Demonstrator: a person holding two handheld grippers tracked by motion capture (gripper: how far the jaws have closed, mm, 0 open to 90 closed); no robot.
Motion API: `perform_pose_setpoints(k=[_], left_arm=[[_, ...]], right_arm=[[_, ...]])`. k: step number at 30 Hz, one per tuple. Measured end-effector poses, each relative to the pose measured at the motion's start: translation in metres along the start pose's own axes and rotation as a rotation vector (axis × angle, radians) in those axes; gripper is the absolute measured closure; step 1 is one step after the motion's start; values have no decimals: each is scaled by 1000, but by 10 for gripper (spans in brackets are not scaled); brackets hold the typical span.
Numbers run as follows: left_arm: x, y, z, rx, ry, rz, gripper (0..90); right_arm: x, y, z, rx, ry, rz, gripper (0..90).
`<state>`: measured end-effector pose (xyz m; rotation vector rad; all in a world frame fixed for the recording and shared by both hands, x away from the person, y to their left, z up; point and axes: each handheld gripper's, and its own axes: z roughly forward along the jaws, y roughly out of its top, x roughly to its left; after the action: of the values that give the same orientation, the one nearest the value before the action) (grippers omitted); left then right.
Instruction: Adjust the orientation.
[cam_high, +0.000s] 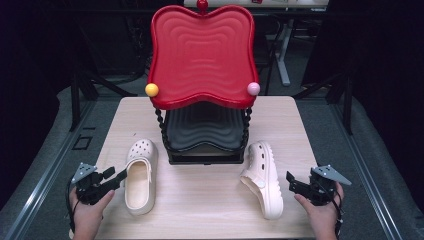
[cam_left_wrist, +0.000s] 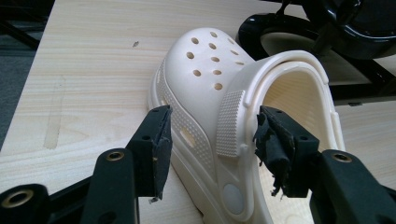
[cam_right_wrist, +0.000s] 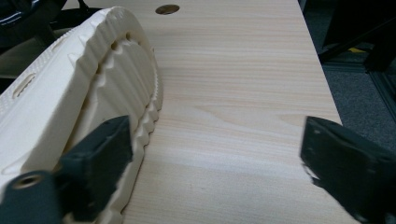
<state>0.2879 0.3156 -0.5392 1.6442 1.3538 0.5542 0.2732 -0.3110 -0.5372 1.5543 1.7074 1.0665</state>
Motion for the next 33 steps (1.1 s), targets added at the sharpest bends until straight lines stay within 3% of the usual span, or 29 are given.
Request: perform_pose_setpoints(k=[3, 8, 12, 15, 19, 21, 28, 33], left_arm=[[1, 0, -1, 1, 2, 7, 460], [3, 0, -2, -9, 5, 1, 458], [1, 2, -8, -45, -3, -3, 463], [0, 2, -9, -38, -3, 7, 466], [-1, 2, -8, -36, 5, 16, 478], [-3, 2, -7, -40, 4, 25, 479], [-13, 2, -3, -31, 10, 90, 476], [-17, 2, 3, -19, 21, 108, 473]], right_arm=[[1, -1, -1, -2, -17, -33, 140], [2, -3, -2, -12, -51, -89, 175], [-1, -5, 1, 7, -12, -93, 296], [2, -9, 3, 6, -2, -131, 329], [7, -9, 4, 13, 27, -144, 369], [10, -8, 2, 3, 15, -158, 370], [8, -5, -2, -20, -11, -137, 425], [2, -6, -3, -27, -7, -98, 463]])
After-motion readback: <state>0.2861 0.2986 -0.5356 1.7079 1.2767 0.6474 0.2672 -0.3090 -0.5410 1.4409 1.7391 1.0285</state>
